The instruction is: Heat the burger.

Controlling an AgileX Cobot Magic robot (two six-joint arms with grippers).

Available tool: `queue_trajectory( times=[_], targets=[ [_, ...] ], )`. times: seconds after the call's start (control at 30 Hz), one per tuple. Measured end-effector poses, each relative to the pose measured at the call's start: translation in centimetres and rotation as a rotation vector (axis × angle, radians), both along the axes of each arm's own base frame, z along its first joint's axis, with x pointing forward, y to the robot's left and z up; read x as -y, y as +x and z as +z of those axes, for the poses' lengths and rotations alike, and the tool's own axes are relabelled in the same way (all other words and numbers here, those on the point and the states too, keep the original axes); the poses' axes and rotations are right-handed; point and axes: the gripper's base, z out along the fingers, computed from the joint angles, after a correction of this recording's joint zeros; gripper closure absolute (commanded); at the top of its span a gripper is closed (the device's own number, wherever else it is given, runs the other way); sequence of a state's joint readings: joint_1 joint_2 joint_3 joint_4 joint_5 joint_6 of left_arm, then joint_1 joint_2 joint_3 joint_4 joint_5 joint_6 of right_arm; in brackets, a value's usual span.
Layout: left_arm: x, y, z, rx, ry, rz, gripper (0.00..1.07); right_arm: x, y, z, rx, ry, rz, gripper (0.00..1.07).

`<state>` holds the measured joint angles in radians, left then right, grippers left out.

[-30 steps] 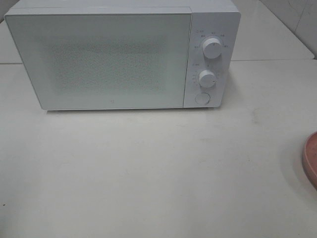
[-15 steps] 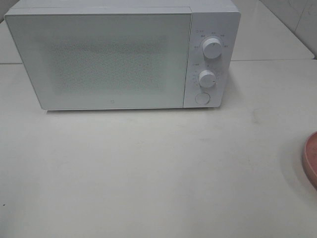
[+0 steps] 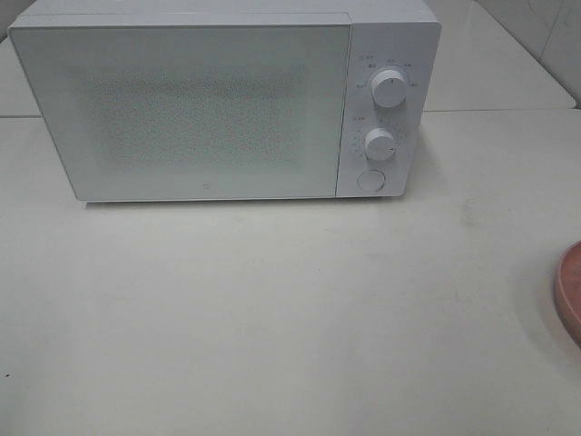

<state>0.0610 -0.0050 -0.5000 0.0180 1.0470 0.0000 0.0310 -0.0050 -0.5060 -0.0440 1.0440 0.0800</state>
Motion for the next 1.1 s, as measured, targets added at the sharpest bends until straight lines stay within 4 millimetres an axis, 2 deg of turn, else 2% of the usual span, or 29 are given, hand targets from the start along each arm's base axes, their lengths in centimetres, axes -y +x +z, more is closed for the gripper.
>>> queue_trajectory(
  times=[1.1],
  targets=[
    [0.00,0.00,0.00,0.000,0.000,0.000,0.06,0.00,0.00,0.00,0.000,0.000,0.000,0.31]
  ],
)
